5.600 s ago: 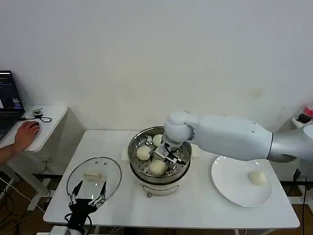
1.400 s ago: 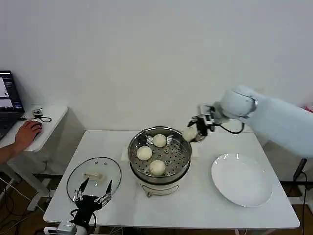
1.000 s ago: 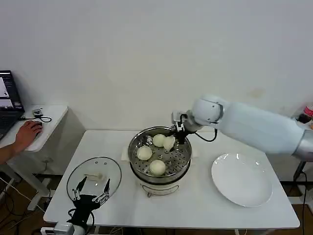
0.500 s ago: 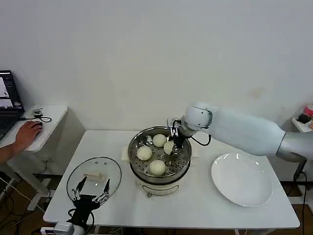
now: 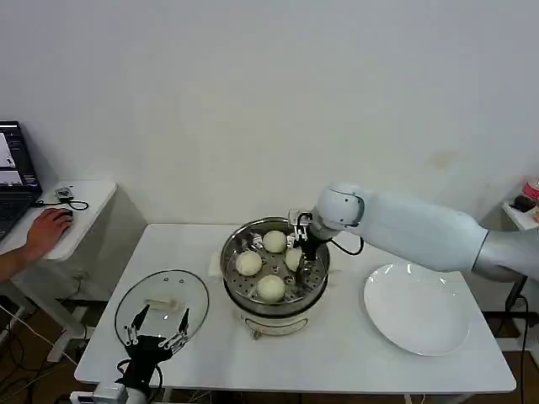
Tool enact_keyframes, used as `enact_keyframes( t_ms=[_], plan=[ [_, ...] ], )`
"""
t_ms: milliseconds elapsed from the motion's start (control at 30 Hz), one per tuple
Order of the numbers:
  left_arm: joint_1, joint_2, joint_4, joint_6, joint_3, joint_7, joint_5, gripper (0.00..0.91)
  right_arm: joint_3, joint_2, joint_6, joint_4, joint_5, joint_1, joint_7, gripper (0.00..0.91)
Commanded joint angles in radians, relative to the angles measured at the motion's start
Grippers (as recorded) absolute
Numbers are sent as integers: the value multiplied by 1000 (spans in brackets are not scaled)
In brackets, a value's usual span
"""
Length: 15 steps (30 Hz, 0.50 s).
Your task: Take steamed baozi put them in steamer then cover it.
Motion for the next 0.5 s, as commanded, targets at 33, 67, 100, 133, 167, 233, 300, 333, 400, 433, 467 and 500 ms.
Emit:
enact_keyframes(
  t_ms=[33,67,100,133,167,233,300,333,400,433,467,500],
  plan=[
    [0,0,1,0,1,0,0,907,-1,1,0,-3,-13,-4,2,907],
    [0,0,2,0,1,0,0,907,0,-2,-1,-2,-14,-3,4,907],
    [0,0,2,0,1,0,0,907,2,-5,-2,-1,-14,-3,8,907],
    [0,1,2,0,1,0,0,907,3,-6,-1,-1,-13,-2,8,907],
    [-1,1,3,0,1,1,0,907,5,-9,-1,2,-8,-2,14,907],
    [-1,1,3,0,2,1,0,907,11,-17,1,11,0,2,23,907],
    [-2,2,3,0,3,1,1,907,25,-33,0,37,25,8,41,907],
    [-2,2,3,0,3,0,1,907,31,-39,0,49,28,10,44,907],
    [-2,2,4,0,3,0,0,907,53,-63,3,89,30,17,56,907],
    [-3,2,5,0,3,0,0,907,71,-79,3,114,37,19,71,907],
    [-4,2,7,0,4,1,0,907,95,-100,3,146,45,19,108,907],
    [-5,2,8,0,4,1,0,907,114,-116,6,171,44,16,133,907]
  ],
)
